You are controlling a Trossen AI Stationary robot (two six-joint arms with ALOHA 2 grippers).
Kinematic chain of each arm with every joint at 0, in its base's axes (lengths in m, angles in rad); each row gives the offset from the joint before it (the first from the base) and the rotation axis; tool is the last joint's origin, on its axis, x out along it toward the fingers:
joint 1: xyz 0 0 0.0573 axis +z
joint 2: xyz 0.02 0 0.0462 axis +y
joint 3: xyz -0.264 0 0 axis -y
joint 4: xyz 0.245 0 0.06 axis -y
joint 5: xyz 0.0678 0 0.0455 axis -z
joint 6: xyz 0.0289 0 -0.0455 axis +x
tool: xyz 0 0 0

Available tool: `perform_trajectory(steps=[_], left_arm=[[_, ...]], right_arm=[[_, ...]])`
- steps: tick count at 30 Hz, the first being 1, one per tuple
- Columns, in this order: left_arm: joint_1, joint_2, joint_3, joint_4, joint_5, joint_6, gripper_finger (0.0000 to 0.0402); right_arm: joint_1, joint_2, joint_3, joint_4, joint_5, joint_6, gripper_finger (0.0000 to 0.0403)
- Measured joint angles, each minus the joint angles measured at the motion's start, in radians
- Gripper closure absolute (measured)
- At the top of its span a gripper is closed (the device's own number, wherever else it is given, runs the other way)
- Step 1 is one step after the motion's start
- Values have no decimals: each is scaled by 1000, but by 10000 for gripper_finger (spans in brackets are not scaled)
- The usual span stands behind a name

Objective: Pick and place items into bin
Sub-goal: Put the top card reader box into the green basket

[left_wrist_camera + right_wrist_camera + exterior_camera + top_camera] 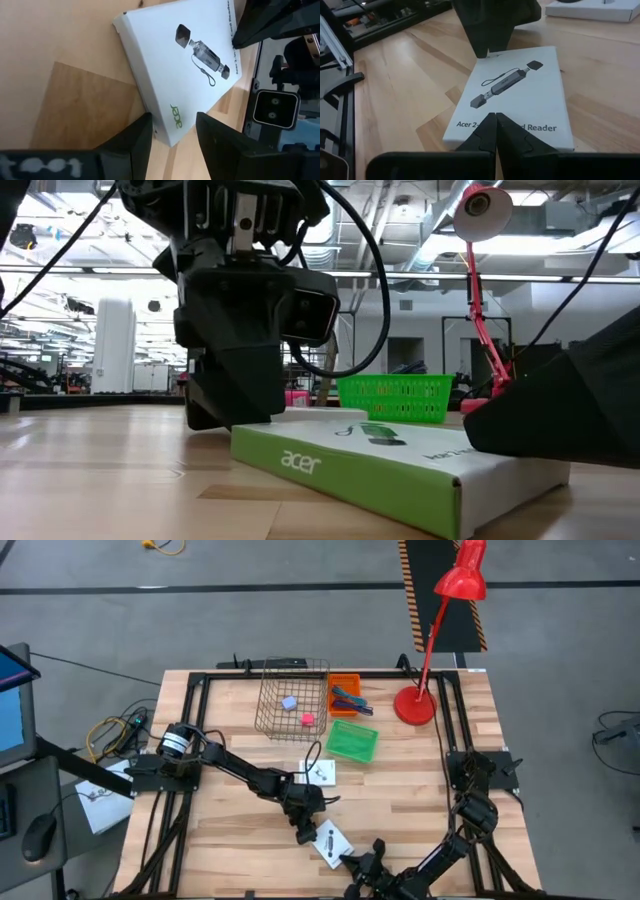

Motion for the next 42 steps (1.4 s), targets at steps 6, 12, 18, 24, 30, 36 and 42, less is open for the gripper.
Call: perform_trajectory(steps=[6,12,18,24,30,36,42], left_arm=[[-1,0,0,0,6,-1,258],[-1,0,0,1,7,-6,258],[-1,0,0,5,12,-6,258],[-1,0,1,14,11,-6,258],[0,0,1,41,9,0,258],[3,0,1,49,9,9,258],[27,0,1,55,12,30,258]], right_arm=[[12,7,1,-2,20,-4,403],[17,9,1,-2,20,-6,403],[38,20,1,-2,36,-17,403],[56,37,1,9,96,-25,403],[45,37,1,20,96,-55,403],[43,39,34,-48,75,-26,403],[37,-63,93,-348,-257,155,403]])
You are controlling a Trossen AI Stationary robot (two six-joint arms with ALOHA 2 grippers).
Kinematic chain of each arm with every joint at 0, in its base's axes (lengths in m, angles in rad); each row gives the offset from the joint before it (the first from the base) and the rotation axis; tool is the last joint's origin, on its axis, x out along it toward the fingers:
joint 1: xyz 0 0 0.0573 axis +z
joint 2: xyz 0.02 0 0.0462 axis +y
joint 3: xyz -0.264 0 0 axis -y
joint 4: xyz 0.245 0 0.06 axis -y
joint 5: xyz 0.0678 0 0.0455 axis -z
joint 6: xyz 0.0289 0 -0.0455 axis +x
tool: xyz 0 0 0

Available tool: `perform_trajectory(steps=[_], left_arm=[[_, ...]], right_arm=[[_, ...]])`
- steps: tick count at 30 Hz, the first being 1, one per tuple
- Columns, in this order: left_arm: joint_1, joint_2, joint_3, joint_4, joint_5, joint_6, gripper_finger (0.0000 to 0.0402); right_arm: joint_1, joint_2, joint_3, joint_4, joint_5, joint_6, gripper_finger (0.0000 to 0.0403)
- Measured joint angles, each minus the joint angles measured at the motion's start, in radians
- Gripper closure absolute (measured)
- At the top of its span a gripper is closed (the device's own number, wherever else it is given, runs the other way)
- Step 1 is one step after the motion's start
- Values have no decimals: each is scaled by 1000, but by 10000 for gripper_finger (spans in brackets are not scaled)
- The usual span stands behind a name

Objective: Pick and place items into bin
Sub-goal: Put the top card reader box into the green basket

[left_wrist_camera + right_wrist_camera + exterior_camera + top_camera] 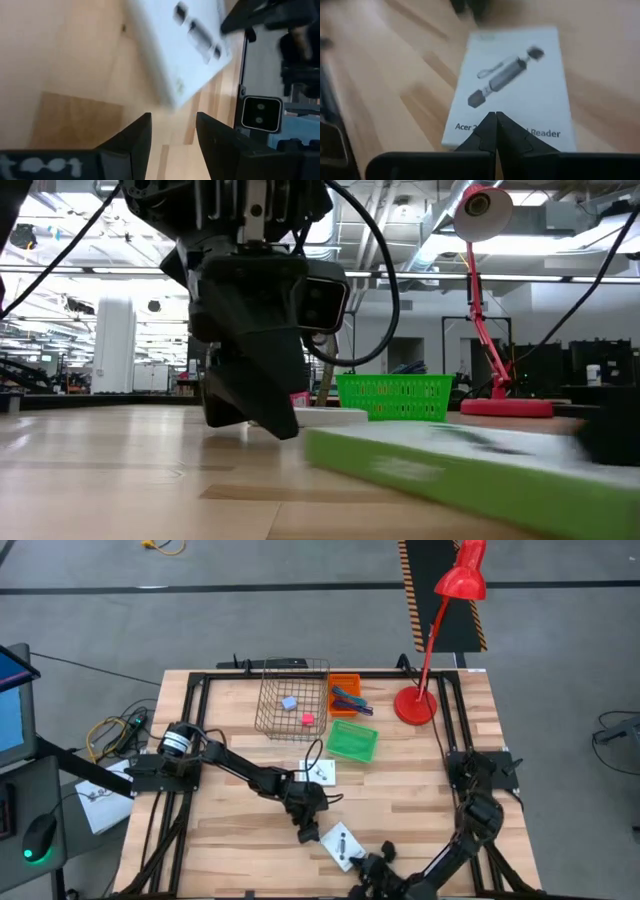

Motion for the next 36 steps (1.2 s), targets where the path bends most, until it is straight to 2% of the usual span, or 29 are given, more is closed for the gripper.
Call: perform_trajectory(steps=[1,3,4,8,10,13,16,18,23,26,32,36], left_arm=[[5,0,0,0,0,0,258],[14,0,0,1,1,4,258],[18,0,0,1,1,8,258],[27,0,0,2,5,26,258],[28,0,0,3,1,30,258],[29,0,0,3,-8,39,258],[30,0,0,5,-10,39,258],[29,0,0,5,-9,39,258],[23,-1,0,4,-7,39,258],[19,-1,0,4,-6,42,258],[18,-1,-1,4,9,43,258],[19,-1,-1,4,24,43,258]], right_arm=[[1,-32,0,-52,-94,41,403],[3,-109,0,-146,-350,104,403],[3,-147,-2,-184,-425,112,403],[-21,-251,-15,-353,-485,-23,403],[-59,-303,-18,-396,-464,-98,403],[-122,-329,-62,-402,-490,-197,403],[-161,-338,-94,-347,-577,-261,403],[-175,-342,-98,-352,-656,-255,403],[-153,-341,-103,-466,-784,-51,403],[-129,-349,-102,-492,-919,-53,403],[-111,-347,-123,-333,-947,-103,403],[-128,-347,-231,-75,-984,-158,403]])
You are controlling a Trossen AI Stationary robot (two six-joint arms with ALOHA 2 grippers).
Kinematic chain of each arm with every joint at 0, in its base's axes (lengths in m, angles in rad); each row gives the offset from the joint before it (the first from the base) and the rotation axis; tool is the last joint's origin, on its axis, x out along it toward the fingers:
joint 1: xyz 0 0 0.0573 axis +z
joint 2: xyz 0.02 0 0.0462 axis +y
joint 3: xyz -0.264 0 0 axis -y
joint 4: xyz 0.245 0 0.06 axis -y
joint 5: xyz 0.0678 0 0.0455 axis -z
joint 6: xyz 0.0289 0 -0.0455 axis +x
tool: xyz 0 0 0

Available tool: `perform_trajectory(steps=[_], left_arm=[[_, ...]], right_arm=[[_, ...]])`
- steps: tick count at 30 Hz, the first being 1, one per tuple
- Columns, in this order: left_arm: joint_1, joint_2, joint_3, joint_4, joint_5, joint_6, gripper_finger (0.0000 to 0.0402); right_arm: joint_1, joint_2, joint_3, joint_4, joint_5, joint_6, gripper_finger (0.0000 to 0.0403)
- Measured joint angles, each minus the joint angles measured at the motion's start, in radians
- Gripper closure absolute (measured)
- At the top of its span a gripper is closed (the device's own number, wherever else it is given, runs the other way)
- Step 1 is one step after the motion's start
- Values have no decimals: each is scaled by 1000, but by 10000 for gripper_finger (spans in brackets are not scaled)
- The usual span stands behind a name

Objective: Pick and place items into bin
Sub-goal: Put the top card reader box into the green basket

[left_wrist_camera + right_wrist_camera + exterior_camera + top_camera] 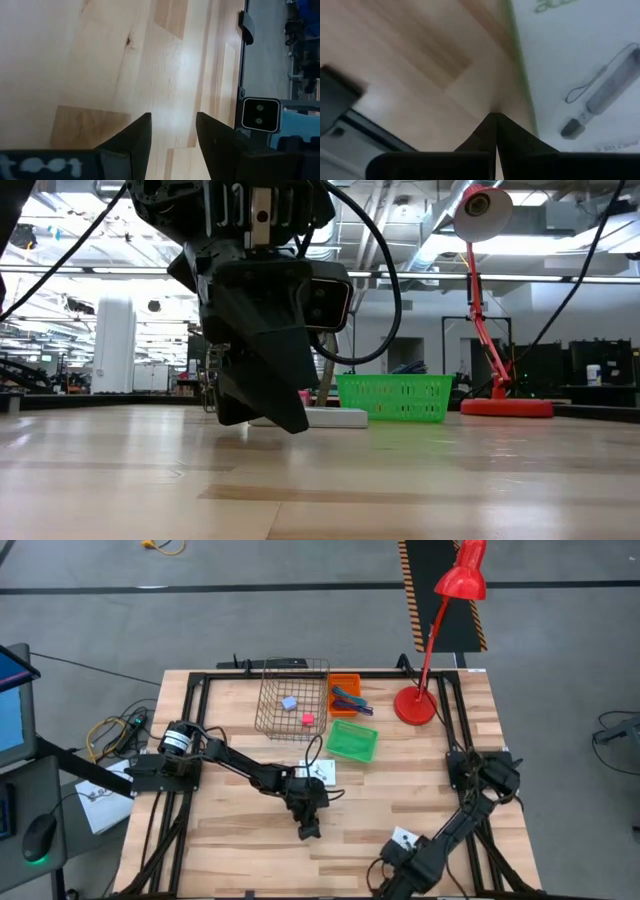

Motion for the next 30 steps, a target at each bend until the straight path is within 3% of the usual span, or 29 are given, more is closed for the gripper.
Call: perform_trajectory(steps=[5,13,20,26,30], left_arm=[[0,0,0,0,2,-1,258],[0,0,0,0,27,-6,258],[-1,0,0,0,28,-7,258],[-1,0,0,-3,28,-9,258],[-1,0,0,-3,28,-12,258]], right_arm=[[-53,-17,-120,147,-46,-20,403],[-164,-8,-110,134,-81,-275,403],[-146,11,103,-178,150,-283,403],[-86,6,313,-463,159,-206,403],[-54,2,350,-645,153,-136,403]])
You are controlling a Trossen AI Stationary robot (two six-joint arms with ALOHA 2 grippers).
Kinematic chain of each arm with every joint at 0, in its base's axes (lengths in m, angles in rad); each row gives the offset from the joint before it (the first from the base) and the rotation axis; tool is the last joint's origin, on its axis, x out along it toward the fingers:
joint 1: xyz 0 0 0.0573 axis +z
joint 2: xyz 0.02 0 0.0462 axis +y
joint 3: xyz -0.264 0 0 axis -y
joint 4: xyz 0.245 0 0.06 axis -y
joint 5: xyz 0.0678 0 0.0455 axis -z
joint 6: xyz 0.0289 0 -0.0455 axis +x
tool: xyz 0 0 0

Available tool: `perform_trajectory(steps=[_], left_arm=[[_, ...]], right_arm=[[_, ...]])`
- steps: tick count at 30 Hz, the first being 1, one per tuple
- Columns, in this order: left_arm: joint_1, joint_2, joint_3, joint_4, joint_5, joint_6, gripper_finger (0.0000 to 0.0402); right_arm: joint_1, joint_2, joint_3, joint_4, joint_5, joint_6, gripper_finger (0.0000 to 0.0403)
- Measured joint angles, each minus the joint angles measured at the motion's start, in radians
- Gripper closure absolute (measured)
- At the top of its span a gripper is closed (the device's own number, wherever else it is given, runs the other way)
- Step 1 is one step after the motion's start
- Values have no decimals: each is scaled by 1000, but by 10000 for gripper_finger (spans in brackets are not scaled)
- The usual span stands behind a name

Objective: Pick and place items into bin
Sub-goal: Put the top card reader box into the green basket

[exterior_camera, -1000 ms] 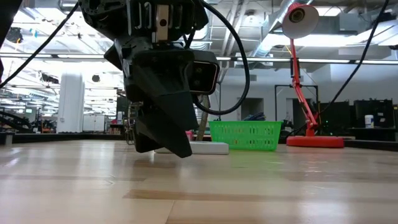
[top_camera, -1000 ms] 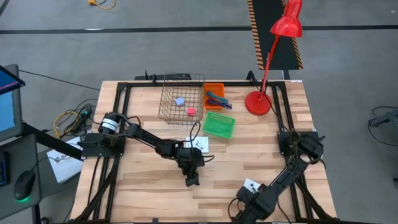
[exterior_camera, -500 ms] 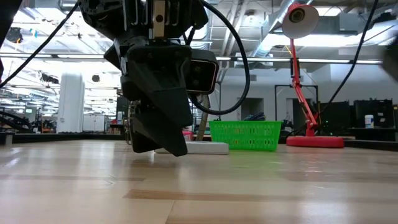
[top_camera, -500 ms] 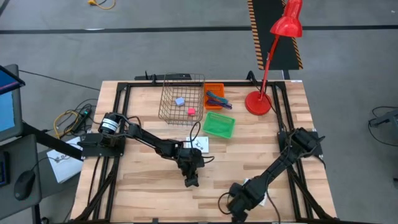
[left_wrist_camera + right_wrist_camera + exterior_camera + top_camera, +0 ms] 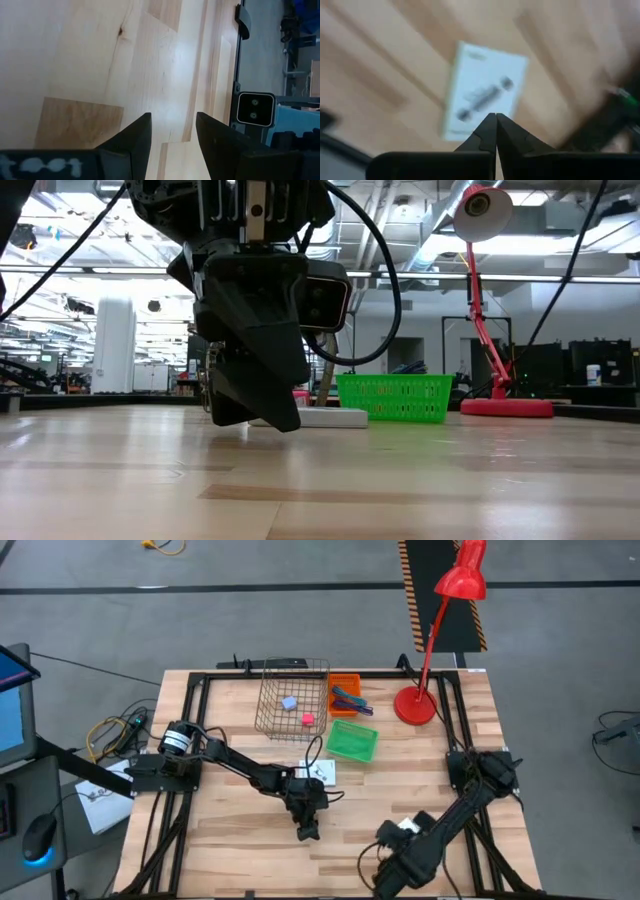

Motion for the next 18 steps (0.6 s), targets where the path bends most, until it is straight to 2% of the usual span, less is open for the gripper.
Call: perform_trajectory(steps=[2,5,12,18], left_arm=[[0,0,0,0,0,0,258],[0,0,0,1,0,-3,258],[0,0,0,3,0,-7,258],[0,0,0,4,1,-18,258]], right_arm=[[20,1,-24,-34,-44,10,403],[42,0,-99,27,-119,10,403],[45,0,-327,376,-137,84,403],[6,-15,-408,462,-147,56,403]])
